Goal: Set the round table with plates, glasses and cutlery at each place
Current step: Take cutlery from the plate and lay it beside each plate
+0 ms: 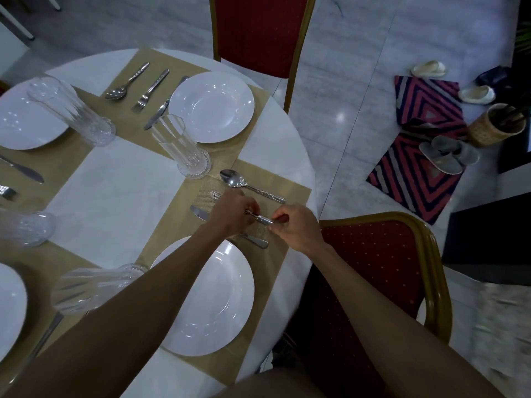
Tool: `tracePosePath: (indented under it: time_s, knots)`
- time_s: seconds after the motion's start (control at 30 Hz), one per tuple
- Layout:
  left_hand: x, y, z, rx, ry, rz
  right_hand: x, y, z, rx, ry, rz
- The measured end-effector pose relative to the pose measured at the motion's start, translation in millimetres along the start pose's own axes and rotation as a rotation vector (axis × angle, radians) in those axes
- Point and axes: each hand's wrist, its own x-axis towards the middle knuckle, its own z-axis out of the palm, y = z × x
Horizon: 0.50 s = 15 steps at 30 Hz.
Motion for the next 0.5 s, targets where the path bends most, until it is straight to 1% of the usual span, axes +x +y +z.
tracePosePath:
  time_s: [0.2, 0.5]
  knots:
    - [0.0, 3.1, 1.4, -0.004, -0.023, -0.017, -1.4, -0.9, 2.3, -0.034, 0.049, -0.018]
    - [2.0, 6.2, 3.3, 0.023, -0.038, 0.029, -2.5, -1.0, 2.5, -0.036, 0.084, -0.021]
